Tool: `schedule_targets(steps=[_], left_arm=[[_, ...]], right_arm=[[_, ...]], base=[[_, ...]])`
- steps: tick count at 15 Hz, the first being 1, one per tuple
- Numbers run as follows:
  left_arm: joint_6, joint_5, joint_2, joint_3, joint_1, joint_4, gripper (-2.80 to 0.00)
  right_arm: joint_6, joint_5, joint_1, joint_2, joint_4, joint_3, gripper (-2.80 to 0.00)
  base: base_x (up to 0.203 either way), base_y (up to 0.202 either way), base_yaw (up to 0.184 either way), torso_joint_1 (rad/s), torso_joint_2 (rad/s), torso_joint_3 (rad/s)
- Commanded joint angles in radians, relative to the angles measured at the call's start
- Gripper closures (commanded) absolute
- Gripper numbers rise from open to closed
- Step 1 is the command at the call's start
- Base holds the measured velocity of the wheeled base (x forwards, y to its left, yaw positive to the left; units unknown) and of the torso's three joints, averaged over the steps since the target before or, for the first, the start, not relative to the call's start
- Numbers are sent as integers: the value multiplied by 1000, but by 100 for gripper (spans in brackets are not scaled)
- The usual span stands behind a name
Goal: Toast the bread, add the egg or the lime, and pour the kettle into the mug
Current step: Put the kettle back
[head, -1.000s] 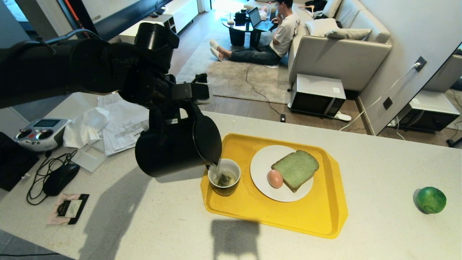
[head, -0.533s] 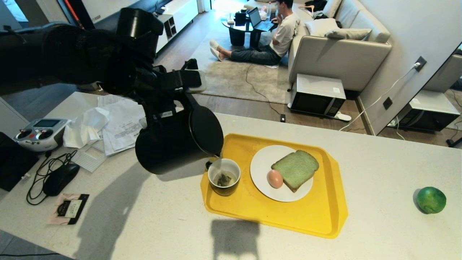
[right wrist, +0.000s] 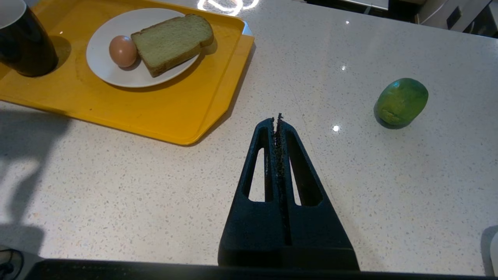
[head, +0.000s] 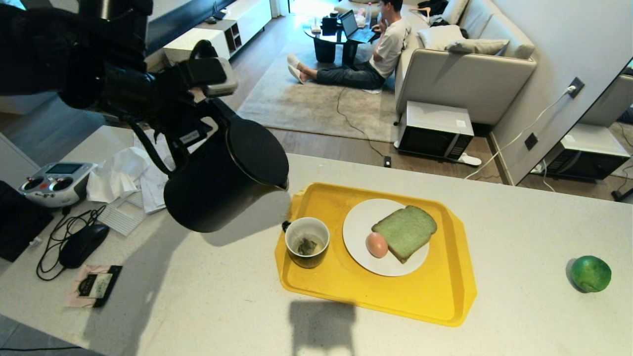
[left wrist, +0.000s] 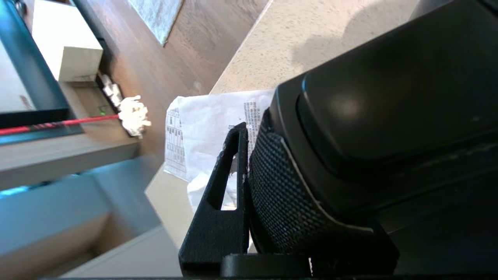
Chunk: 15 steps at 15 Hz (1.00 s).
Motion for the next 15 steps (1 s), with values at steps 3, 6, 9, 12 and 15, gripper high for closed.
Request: schedule_targets(steps=[3,6,9,12,15], left_arm=[[-127,-231,-90,73,152,-2,0],[-164,-377,-146,192,292,-37,0],[-181,-539,-165,369,428,-290,0],[-327,-610,-155,557,489,-663,0],[-528,-620,-61,670,501,-1065,0]], right_arm=[[1,0,0,0,0,2,0],[1,0,0,0,0,2,0],[-1,0,0,0,0,2,0],[0,0,0,0,0,2,0],[-1,0,0,0,0,2,0]], base=[[0,0,0,0,0,0],[0,0,0,0,0,0],[0,0,0,0,0,0],[0,0,0,0,0,0],[0,0,0,0,0,0]])
